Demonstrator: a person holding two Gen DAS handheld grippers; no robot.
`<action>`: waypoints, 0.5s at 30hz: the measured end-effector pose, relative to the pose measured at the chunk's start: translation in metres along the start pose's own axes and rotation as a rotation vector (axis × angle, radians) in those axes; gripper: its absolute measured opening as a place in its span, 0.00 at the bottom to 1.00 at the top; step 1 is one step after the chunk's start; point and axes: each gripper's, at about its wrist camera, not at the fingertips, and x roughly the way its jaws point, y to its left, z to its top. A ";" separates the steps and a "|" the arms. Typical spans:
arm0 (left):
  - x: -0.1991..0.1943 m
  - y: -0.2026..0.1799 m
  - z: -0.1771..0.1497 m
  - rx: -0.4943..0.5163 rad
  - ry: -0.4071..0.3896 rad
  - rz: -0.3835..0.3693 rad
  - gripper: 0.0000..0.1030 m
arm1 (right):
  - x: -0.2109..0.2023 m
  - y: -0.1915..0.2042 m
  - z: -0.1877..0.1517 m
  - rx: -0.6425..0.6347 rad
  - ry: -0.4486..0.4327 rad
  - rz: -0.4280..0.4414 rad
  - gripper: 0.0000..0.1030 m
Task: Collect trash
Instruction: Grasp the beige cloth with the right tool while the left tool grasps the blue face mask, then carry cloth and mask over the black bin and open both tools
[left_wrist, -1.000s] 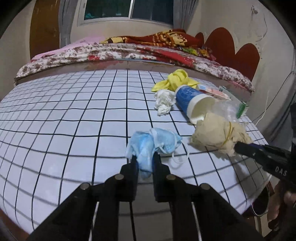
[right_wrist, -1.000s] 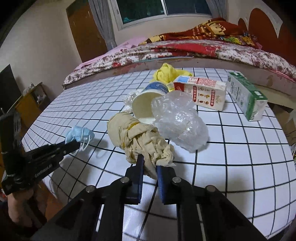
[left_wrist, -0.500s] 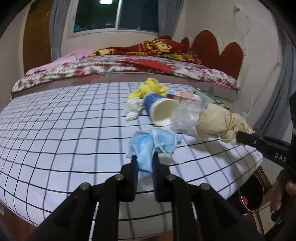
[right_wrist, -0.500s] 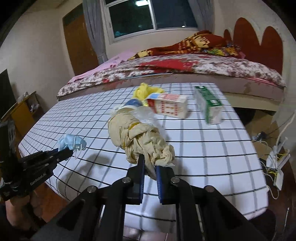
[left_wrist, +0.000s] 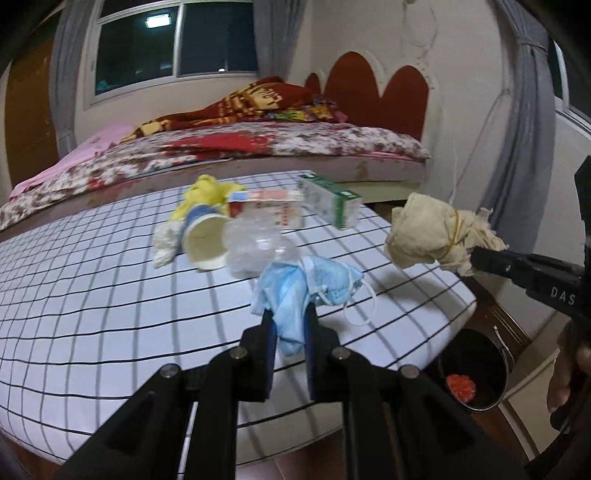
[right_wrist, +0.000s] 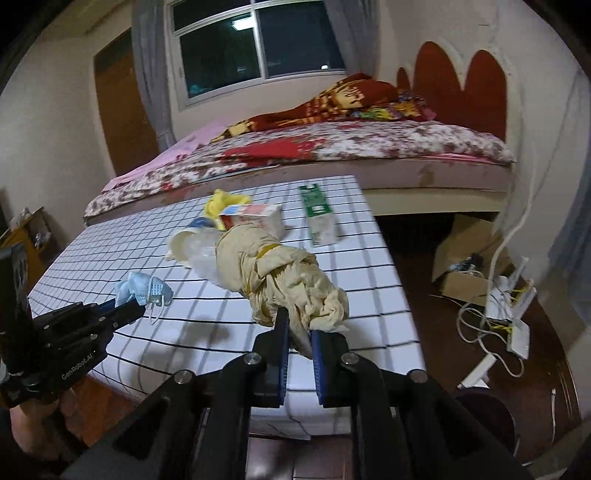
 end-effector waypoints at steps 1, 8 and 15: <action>0.001 -0.005 0.001 0.006 0.000 -0.007 0.14 | -0.004 -0.006 -0.001 0.009 -0.004 -0.008 0.12; 0.006 -0.042 0.004 0.055 0.004 -0.052 0.14 | -0.026 -0.038 -0.009 0.051 -0.023 -0.065 0.12; 0.010 -0.076 0.006 0.096 0.003 -0.096 0.14 | -0.043 -0.064 -0.019 0.086 -0.030 -0.114 0.12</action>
